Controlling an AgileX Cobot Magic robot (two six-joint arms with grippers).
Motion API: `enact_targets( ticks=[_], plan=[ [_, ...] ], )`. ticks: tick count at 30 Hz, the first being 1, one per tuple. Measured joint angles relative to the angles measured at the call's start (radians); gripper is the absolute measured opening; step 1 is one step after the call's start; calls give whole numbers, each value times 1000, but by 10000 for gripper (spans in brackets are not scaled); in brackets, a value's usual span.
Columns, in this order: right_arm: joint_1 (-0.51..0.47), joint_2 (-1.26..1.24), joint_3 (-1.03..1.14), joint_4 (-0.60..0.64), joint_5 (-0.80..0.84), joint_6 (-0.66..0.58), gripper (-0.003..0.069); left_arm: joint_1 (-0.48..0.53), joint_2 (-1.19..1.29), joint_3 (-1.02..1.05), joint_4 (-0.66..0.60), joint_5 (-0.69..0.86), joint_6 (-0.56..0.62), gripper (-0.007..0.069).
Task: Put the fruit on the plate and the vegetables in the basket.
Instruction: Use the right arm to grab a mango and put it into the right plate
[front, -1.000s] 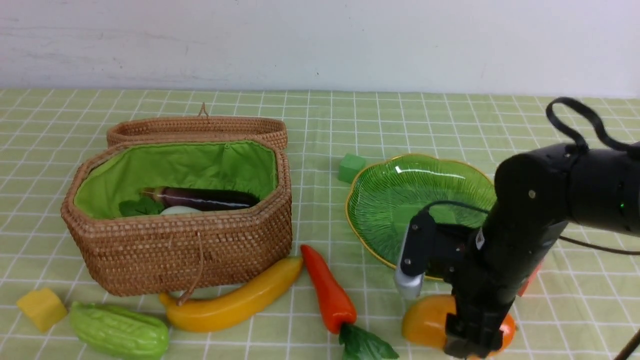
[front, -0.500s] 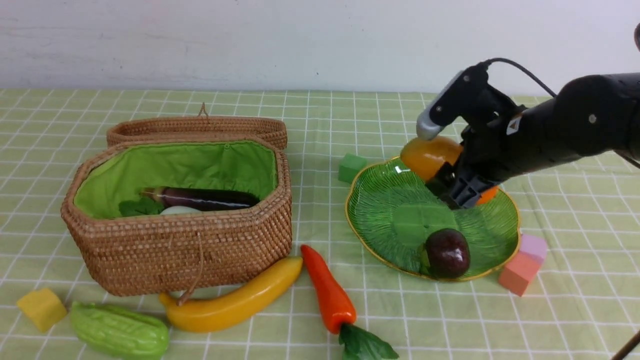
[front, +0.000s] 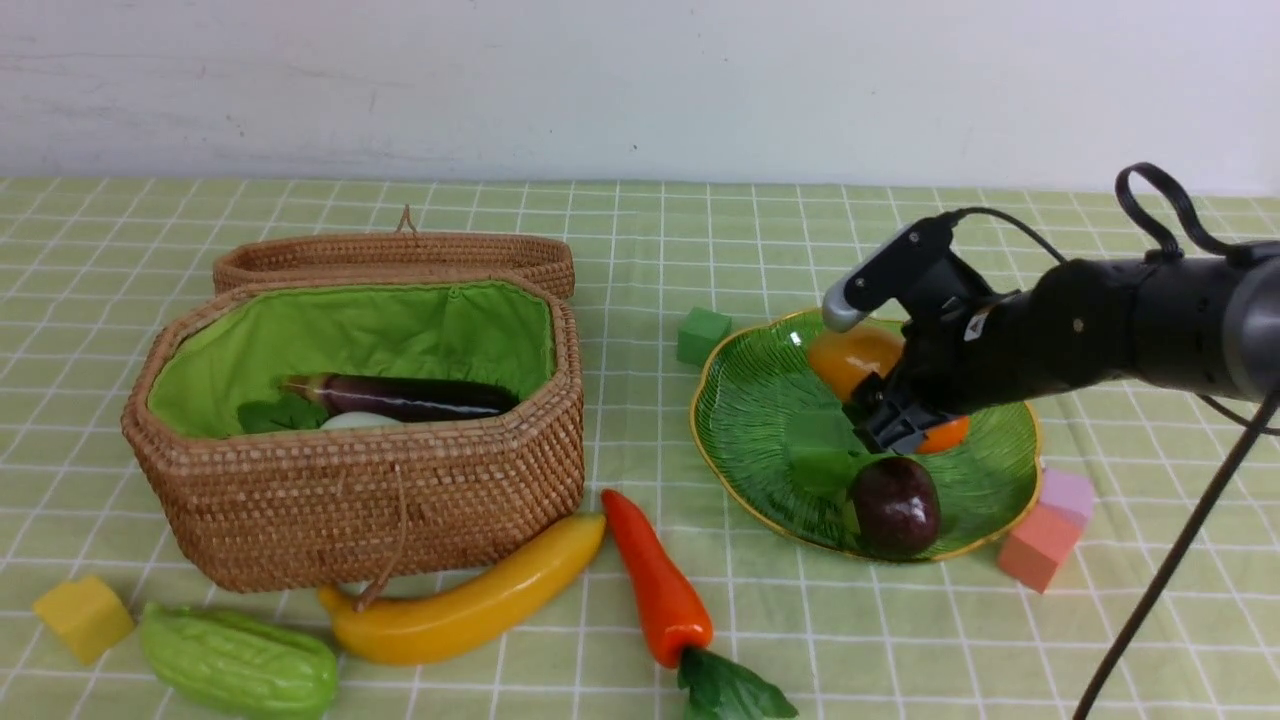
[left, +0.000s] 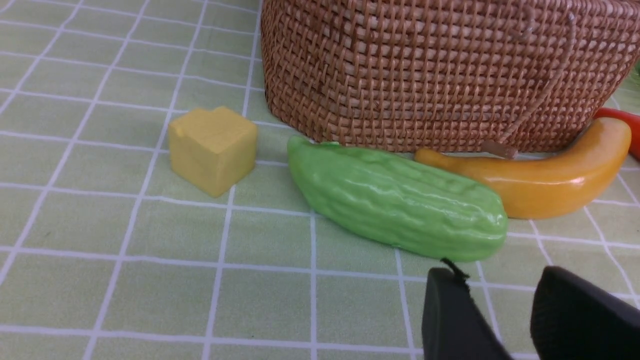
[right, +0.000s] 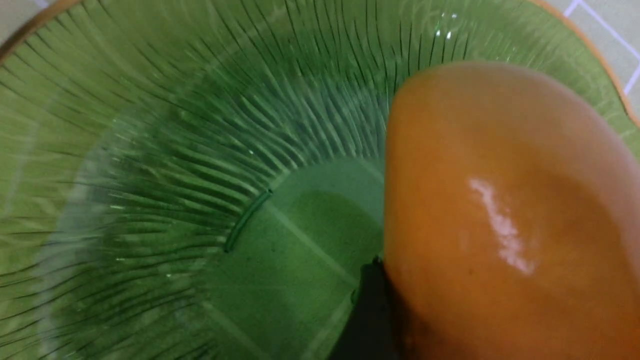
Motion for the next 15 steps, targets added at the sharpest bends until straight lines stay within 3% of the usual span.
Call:
enact_targets(
  ticks=[11, 15],
  plan=[
    [0, -3, 0, 3, -7, 0, 587, 0, 0, 0, 0, 0, 0, 239],
    [0, -51, 0, 3, 45, 2, 665, 0, 0, 0, 0, 0, 0, 239]
  ],
)
